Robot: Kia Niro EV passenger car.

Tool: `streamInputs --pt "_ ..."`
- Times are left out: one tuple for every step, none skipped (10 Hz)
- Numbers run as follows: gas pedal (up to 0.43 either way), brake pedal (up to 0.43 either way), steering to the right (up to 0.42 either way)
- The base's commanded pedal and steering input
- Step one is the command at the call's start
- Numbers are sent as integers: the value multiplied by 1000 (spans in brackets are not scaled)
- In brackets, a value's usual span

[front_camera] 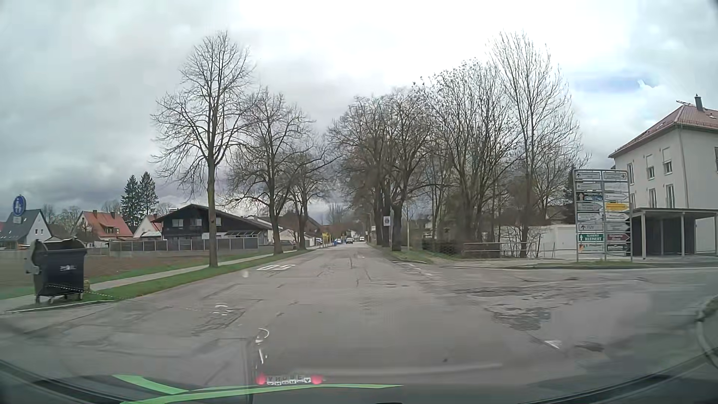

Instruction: Follow the waypoints while adhering to traffic rules and regulations

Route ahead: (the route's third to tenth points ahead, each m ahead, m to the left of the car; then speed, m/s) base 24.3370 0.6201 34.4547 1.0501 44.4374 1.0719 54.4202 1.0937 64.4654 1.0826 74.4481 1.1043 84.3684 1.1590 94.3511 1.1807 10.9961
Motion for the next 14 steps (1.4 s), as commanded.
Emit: streamInputs --pt "79 0 -1" --pt "79 0 -1" --pt "87 0 0" --pt "98 0 0" --pt "98 0 0" --pt "98 0 0" --pt "98 0 0" --pt "98 0 0" --pt "98 0 2" --pt "118 0 3" --pt "118 0 2" --pt "118 0 2" --pt "118 0 2" --pt "118 0 2"
